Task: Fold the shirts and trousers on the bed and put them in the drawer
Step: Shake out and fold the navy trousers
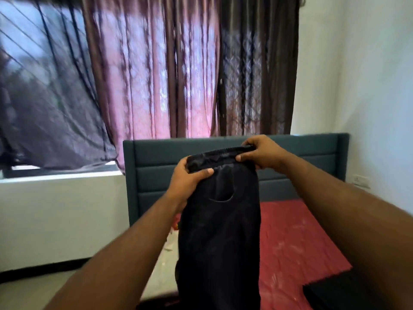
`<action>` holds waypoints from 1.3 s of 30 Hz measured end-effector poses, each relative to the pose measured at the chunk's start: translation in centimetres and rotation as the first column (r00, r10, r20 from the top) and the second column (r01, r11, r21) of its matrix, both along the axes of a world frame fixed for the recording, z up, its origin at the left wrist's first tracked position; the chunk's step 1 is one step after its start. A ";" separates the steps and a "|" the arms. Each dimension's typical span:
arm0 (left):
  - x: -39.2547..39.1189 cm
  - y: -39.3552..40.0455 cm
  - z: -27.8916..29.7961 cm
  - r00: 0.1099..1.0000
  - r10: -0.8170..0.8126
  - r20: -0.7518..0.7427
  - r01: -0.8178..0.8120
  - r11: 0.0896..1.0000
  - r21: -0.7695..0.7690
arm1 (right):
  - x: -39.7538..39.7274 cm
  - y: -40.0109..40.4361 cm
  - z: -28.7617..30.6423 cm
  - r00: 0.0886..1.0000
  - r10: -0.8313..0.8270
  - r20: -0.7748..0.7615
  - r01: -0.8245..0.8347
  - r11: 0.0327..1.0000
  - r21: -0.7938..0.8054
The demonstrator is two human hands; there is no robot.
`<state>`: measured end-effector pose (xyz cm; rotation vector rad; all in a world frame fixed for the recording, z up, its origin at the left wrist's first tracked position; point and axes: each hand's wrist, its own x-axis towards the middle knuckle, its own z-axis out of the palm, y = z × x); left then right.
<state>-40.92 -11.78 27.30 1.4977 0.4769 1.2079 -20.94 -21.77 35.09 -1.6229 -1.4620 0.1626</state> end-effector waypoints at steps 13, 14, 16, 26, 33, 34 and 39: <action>-4.5 -4.5 15.1 0.967 -0.238 -0.089 0.250 0.955 0.160 | -2.9 -7.0 12.0 0.989 0.099 -0.114 -0.089 0.992 0.091; -4.6 -5.1 15.8 0.980 -0.187 -0.061 0.195 0.961 0.194 | -3.0 -7.5 12.6 0.988 0.111 -0.110 -0.099 0.989 0.106; -4.7 -6.0 17.0 0.991 -0.128 0.047 0.113 0.963 0.244 | -3.3 -8.0 13.4 0.980 0.149 -0.132 -0.125 0.976 0.179; -3.0 -9.2 18.0 0.996 0.034 0.085 -0.072 0.868 0.491 | -11.9 -9.0 13.8 0.479 -0.508 0.716 0.406 0.852 0.332; -1.2 -6.9 14.2 0.998 0.021 0.059 -0.048 0.863 0.503 | -10.0 -6.0 12.4 0.955 -0.245 0.170 0.259 0.964 -0.062; -1.0 -5.9 13.4 0.997 0.048 0.054 -0.069 0.863 0.500 | -9.7 -5.6 12.1 0.953 -0.248 0.174 0.257 0.966 -0.032; -0.1 -3.2 8.9 0.987 0.080 -0.141 -0.024 0.932 0.361 | -8.7 -4.2 13.6 0.903 -0.318 0.290 0.299 0.948 0.109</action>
